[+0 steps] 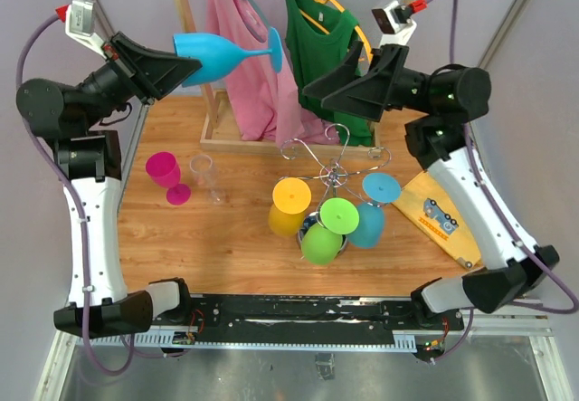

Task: Take the wine glass off the wine glass rack
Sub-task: Place the wine glass at the center of the board.

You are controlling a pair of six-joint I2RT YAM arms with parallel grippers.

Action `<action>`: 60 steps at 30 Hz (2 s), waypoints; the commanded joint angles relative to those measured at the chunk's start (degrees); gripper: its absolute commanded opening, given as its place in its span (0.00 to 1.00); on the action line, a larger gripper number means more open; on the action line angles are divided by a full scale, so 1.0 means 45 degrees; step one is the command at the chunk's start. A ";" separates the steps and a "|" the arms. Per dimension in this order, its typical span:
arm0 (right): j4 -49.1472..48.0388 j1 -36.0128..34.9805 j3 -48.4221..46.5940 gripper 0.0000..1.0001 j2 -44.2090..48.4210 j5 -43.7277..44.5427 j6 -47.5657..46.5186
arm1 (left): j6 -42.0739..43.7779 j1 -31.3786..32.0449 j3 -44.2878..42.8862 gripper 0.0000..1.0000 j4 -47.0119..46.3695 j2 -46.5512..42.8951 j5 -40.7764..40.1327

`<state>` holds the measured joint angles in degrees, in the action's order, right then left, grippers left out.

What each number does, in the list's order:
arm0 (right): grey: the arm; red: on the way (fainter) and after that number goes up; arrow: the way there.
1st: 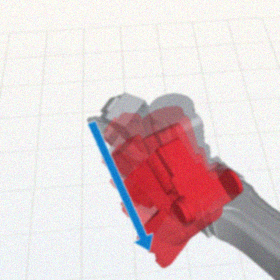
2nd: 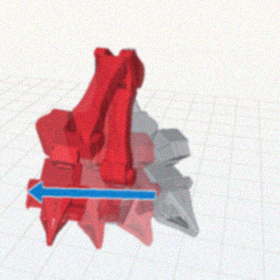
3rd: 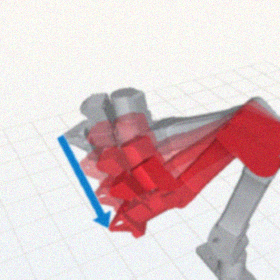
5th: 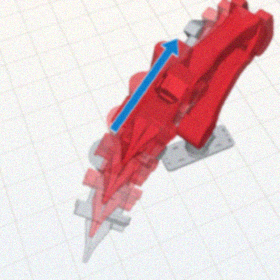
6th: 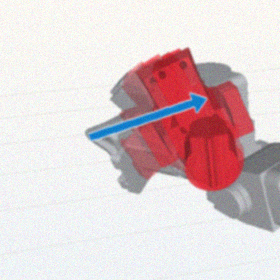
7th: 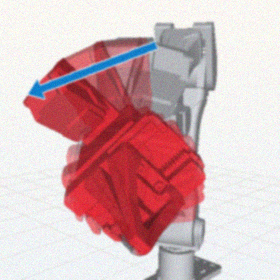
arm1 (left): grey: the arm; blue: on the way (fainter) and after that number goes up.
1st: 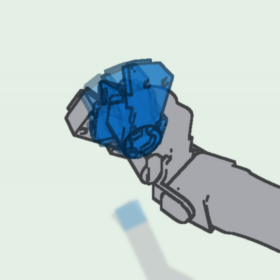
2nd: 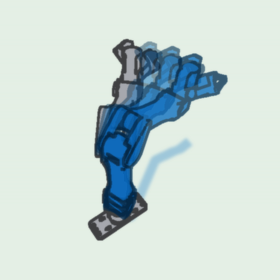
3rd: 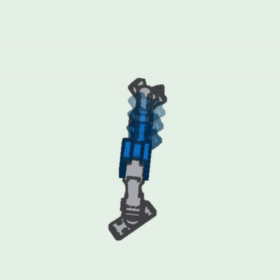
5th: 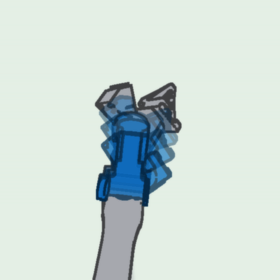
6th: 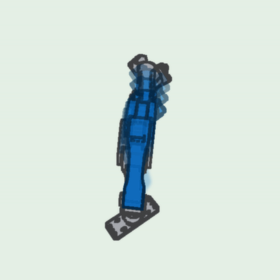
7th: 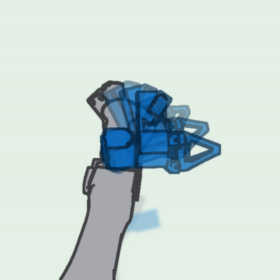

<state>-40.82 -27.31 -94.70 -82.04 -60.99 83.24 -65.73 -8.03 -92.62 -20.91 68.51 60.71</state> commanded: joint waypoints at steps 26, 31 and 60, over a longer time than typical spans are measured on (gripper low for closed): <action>1.3945 0.3168 -0.0548 0.99 0.2587 0.2800 -0.8568 | 1.4706 0.4876 0.0498 0.00 1.5035 0.0584 -0.9361; 1.4334 0.3705 0.0129 0.98 0.3088 0.3253 -0.8676 | 1.5784 0.6325 0.1585 0.00 1.5212 0.0879 -1.1207; 1.5169 0.4321 0.0950 0.99 0.4350 0.3671 -0.9112 | 1.6518 0.7201 0.2826 0.00 1.5343 0.4022 -1.1322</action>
<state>27.77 -9.50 -90.96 -63.40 -43.83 43.16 9.61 23.29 -79.85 49.63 85.43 8.67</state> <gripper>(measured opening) 0.986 0.025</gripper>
